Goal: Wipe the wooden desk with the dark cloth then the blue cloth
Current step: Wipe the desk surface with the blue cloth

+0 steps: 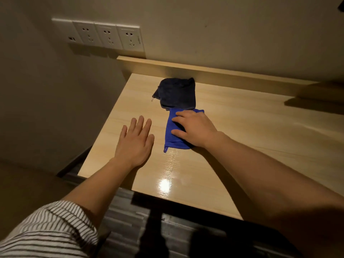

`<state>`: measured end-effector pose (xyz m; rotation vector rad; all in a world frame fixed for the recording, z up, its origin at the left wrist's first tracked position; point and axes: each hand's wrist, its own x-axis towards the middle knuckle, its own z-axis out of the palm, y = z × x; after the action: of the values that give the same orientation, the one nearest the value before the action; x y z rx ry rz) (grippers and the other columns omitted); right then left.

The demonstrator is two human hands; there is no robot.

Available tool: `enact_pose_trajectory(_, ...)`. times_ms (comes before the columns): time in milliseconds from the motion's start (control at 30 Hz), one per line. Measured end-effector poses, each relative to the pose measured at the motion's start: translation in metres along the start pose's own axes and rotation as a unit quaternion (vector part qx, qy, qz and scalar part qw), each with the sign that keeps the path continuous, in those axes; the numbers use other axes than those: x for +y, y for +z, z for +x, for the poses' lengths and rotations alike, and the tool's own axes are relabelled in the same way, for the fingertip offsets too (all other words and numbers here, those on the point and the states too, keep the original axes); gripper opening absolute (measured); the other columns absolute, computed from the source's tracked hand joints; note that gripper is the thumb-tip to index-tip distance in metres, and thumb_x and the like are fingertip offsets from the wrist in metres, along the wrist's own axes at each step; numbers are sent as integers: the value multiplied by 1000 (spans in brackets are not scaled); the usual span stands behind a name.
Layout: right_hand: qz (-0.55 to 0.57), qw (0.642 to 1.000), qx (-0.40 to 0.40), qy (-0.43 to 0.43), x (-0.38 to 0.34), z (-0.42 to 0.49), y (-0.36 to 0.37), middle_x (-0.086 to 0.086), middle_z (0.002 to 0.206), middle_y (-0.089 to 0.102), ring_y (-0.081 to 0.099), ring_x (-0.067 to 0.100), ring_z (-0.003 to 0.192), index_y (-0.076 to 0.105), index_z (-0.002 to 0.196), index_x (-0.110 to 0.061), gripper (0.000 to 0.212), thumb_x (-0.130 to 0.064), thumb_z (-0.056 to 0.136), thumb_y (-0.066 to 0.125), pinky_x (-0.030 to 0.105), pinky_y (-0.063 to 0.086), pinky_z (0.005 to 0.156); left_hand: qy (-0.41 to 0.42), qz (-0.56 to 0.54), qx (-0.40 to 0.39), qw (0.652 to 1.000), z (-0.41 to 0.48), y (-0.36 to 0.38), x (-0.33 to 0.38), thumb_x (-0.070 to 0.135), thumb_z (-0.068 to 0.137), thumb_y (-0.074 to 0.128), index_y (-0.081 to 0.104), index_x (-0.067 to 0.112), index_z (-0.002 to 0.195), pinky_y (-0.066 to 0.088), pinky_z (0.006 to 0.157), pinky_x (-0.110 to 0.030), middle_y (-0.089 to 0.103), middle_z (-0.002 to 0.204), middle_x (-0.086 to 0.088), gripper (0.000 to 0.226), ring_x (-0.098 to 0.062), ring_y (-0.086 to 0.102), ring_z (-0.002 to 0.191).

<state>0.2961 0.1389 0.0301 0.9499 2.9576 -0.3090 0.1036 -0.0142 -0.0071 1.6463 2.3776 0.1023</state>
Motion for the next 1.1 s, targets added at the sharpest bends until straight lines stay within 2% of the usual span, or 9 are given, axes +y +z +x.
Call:
enact_pose_trajectory(100,-69,997,-27,-35,13,5,0,-6,161,42,36,22,147,44,153,-38,69,-76,96,38,46,31,113,2,8,10,1000,3,7,-1,49,112,14,3,29,171,0,132,-51,-3,179,-1,64,-24,-8,165)
enact_pose_trajectory(200,-62,996,-62,-17,16,-6,12,-12,172,15,4,24,159,16,161,-49,76,-84,93,20,50,10,125,7,11,15,1000,4,9,-4,50,112,13,2,29,171,0,132,-52,-3,179,-2,64,-25,-8,165)
enact_pose_trajectory(267,-33,998,-60,15,12,-16,23,-14,173,4,-8,24,159,6,161,-51,77,-85,93,16,53,1,126,9,12,17,1000,4,10,-5,50,111,13,2,29,171,0,131,-52,-3,179,-2,64,-25,-7,165)
enact_pose_trajectory(567,1,998,-60,31,-26,-69,40,-16,172,-7,-14,19,158,-2,161,-50,87,-92,87,18,57,-1,125,12,8,14,1000,4,9,-4,51,111,12,2,28,171,-1,131,-53,-4,179,-3,65,-26,-7,165)
enact_pose_trajectory(767,30,997,-65,38,-56,-115,49,-14,172,-11,-18,13,157,0,163,-43,83,-83,94,20,48,-6,125,16,9,-11,1000,4,4,-4,52,111,12,0,28,171,-3,130,-54,-6,179,-5,65,-28,-9,164)
enact_pose_trajectory(867,38,996,-69,45,-72,-136,54,-11,172,-11,-18,12,157,3,165,-36,81,-76,98,23,45,-5,125,27,-14,-13,999,2,-3,0,49,112,18,5,28,171,-3,129,-58,-4,179,-6,64,-30,-9,164)
enact_pose_trajectory(967,60,996,-52,46,-85,-160,61,-11,172,-1,-13,9,157,16,165,-34,71,-67,101,22,46,8,124,66,-40,23,997,-4,-6,23,46,111,25,14,28,170,-1,129,-59,3,180,-5,63,-29,-4,165)
enact_pose_trajectory(1100,106,993,-34,24,-97,-195,63,-11,169,24,10,10,157,39,158,-31,63,-60,104,27,44,29,112,86,-83,14,993,-4,-2,66,49,110,26,13,30,170,0,129,-58,3,180,-4,64,-27,-5,165)
